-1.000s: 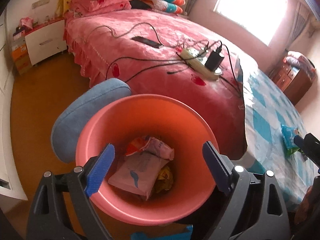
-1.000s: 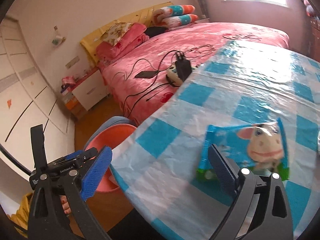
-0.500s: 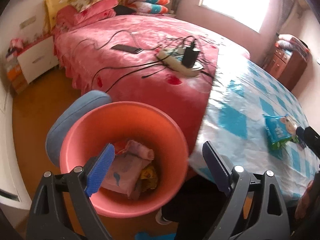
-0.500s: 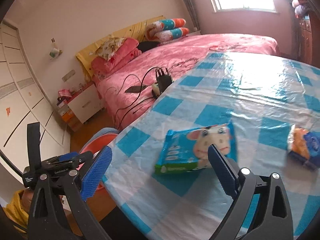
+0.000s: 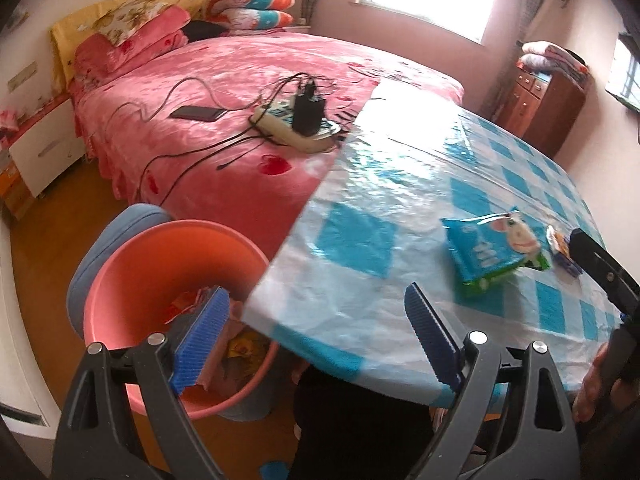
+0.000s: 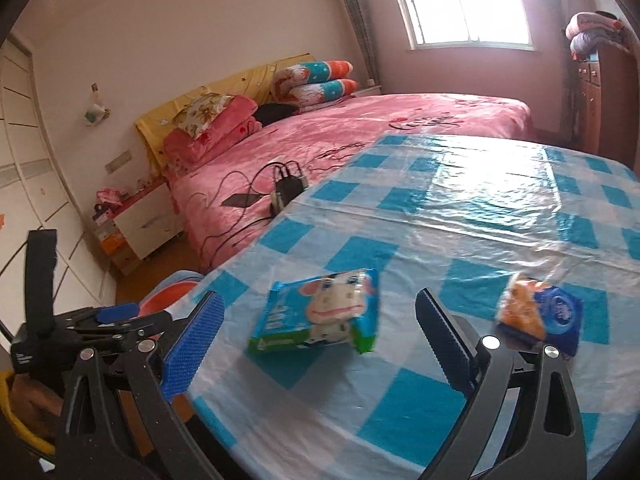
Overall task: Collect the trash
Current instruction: 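Return both tools to the table toward the wipes and tissue packs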
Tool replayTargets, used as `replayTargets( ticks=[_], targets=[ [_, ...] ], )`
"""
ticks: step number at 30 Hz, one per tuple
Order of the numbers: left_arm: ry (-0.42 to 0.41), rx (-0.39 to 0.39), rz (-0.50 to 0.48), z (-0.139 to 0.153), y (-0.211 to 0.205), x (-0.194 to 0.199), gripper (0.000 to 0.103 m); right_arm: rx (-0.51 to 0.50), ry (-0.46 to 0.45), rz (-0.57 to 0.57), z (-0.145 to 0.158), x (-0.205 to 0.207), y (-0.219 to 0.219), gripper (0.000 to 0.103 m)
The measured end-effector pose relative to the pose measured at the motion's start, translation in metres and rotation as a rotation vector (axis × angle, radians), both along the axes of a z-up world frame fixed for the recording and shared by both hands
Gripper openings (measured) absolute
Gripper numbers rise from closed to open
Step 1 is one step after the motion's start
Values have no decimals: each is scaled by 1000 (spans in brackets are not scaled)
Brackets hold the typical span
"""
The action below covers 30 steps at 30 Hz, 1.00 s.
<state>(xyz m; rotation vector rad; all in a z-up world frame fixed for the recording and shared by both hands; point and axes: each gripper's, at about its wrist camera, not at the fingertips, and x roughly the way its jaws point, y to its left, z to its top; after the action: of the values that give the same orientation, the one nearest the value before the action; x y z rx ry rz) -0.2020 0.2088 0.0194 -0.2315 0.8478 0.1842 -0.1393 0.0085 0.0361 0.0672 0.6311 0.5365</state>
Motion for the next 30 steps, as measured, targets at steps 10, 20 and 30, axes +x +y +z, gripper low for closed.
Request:
replayTargets(
  ticks=[10,20,30],
  targets=[
    [-5,7,-94,15,-47,9,90,-60,-50,-88,6,-2,-31,95],
    [3,-15,-178,21,-90,18,90,-65,-44,-172,7,7,-61,95],
    [11,-57,-229,22,-117,31,90,-62,-12,-237,2,21,-88,95]
  ],
)
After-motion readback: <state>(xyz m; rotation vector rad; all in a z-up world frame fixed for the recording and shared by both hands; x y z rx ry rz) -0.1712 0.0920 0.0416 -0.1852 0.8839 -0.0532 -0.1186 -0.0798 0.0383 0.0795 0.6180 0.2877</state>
